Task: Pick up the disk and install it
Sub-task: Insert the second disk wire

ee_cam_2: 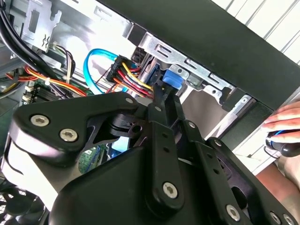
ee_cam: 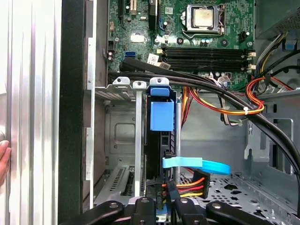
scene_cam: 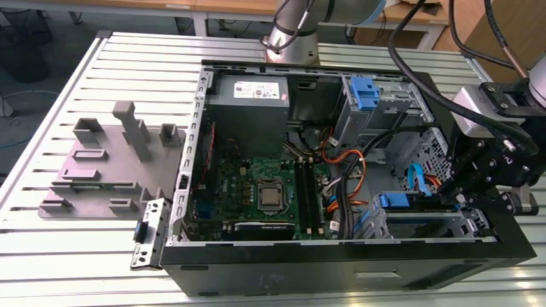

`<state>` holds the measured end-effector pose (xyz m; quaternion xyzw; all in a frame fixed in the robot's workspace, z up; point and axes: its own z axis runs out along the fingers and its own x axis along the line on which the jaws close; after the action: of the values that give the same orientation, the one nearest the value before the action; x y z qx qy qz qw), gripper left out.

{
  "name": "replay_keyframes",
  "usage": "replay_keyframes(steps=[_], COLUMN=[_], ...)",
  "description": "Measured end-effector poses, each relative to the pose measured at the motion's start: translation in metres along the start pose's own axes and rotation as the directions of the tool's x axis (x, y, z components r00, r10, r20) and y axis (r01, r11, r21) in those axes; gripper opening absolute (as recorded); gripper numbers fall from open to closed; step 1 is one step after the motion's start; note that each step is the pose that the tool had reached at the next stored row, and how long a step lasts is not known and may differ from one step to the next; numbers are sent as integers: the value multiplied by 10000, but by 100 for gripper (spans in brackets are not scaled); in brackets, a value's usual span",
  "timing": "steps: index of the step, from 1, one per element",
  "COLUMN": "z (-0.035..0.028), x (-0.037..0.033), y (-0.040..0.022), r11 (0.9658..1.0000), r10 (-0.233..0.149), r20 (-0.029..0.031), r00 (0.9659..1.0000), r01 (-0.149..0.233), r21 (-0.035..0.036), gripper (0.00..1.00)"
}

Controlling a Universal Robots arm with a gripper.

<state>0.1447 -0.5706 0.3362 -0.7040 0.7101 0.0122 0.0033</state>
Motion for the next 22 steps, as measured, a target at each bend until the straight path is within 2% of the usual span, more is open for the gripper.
replay_keyframes(steps=[11,13,14,22], z=[17,17,17,16], x=[-6,-7,-7,-8], y=[8,8,8,9], r11=[10000,10000,10000,10000], r10=[-1,-1,0,-1], r20=[0,0,-1,3], r00=[10000,10000,10000,10000], r01=[1,1,0,1], r21=[0,0,0,0], gripper=[24,22,16,16])
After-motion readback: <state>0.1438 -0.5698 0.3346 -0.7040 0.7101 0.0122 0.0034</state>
